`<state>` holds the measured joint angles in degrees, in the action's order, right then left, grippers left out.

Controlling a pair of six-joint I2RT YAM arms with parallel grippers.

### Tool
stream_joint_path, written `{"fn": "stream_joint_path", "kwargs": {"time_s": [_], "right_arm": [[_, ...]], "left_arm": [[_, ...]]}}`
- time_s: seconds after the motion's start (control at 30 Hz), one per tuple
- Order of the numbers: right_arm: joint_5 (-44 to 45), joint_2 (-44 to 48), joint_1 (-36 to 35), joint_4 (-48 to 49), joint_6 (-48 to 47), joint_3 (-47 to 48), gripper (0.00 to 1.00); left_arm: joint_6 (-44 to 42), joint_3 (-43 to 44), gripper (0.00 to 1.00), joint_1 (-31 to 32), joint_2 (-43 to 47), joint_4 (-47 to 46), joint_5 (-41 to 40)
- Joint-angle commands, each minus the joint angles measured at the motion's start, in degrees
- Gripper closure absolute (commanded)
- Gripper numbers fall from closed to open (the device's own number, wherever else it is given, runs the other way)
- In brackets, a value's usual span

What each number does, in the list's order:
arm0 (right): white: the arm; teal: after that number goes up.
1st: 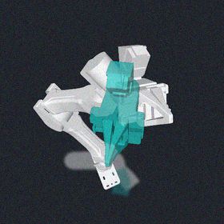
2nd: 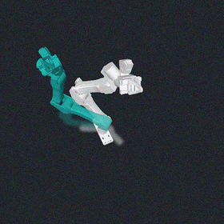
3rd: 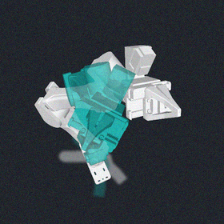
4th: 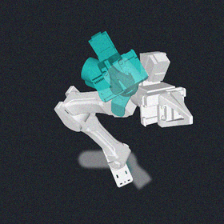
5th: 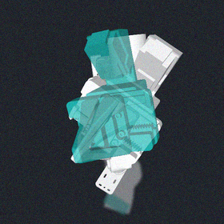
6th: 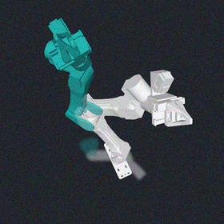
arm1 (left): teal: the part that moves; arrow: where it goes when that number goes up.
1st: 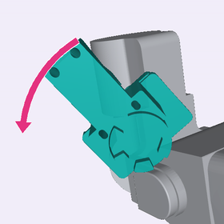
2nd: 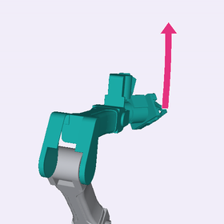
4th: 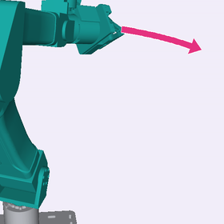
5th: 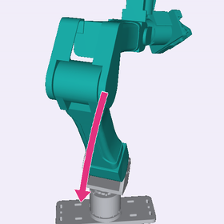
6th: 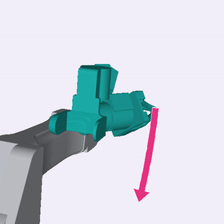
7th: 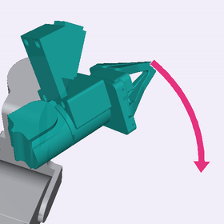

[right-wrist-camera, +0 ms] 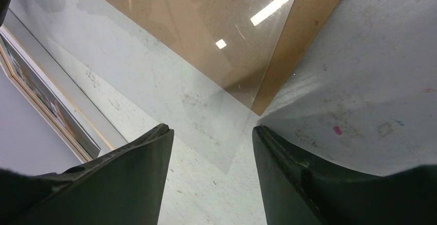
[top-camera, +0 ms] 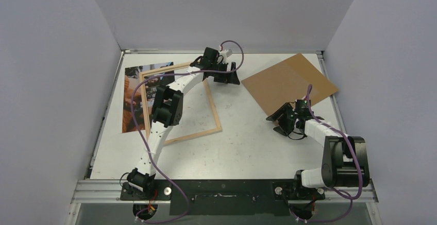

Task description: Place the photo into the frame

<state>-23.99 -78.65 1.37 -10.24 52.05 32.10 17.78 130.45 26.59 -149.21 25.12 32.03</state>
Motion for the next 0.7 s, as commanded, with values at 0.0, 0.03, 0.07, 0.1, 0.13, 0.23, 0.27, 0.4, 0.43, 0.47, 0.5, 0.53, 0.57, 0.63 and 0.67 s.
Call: {"fn": "stream_joint_path", "kwargs": {"time_s": [0.0,0.03,0.07,0.1,0.13,0.23,0.27,0.4,0.43,0.47,0.5,0.53,0.57,0.63,0.67], "right_arm": [[5.9,-2.6,-0.2,-0.1,-1.9,0.2,0.41],[5.8,-2.9,-0.2,0.1,-1.9,0.2,0.41],[5.8,-3.0,-0.1,0.2,-1.7,0.2,0.41],[5.0,-3.3,-0.2,0.4,-1.8,0.3,0.4],[3.9,-4.0,-0.2,0.5,-2.2,0.7,0.4],[1.9,-6.1,-0.2,1.0,-2.7,1.9,0.4],[1.3,-6.5,-0.2,1.4,-2.6,2.0,0.4],[-1.0,-7.2,-0.2,3.0,-2.1,2.3,0.39],[-1.7,-7.2,-0.2,3.6,-2.0,2.3,0.39],[-2.7,-7.0,-0.2,4.4,-1.8,2.3,0.39],[-3.8,-6.9,-0.2,5.3,-1.5,2.3,0.39],[-5.0,-6.7,-0.2,6.5,-1.3,2.2,0.39],[-6.3,-6.6,-0.2,7.5,-0.9,2.3,0.39],[-8.7,-6.4,-0.2,8.5,-0.8,2.6,0.39],[-9.5,-6.2,-0.2,8.7,-0.9,2.9,0.39]], "left_arm": [[1.4,0.0,0.15,0.3,-0.6,-6.4,2.7],[1.5,0.7,0.15,0.3,-1.2,-5.6,3.0],[1.6,1.7,0.15,0.3,-1.9,-4.2,3.2],[1.8,3.0,0.15,0.3,-2.7,-2.3,3.2],[2.3,5.2,0.15,0.3,-4.1,0.2,2.7],[4.6,12.6,0.17,0.3,-9.1,7.3,3.2],[5.5,12.5,0.18,0.3,-9.5,7.9,2.9],[8.1,9.6,0.18,-0.2,-9.2,6.0,5.2],[8.5,9.9,0.18,-0.4,-9.4,6.2,6.3],[9.0,10.1,0.19,-0.6,-9.4,6.4,7.2],[9.5,10.4,0.2,-0.8,-9.4,6.8,7.8],[9.8,10.6,0.22,-1.0,-9.2,7.8,8.1],[9.9,10.8,0.23,-1.1,-8.5,8.3,8.2],[9.8,10.0,0.23,-1.2,-6.5,8.2,8.2],[9.7,9.7,0.23,-1.2,-5.5,8.0,8.4]]}}
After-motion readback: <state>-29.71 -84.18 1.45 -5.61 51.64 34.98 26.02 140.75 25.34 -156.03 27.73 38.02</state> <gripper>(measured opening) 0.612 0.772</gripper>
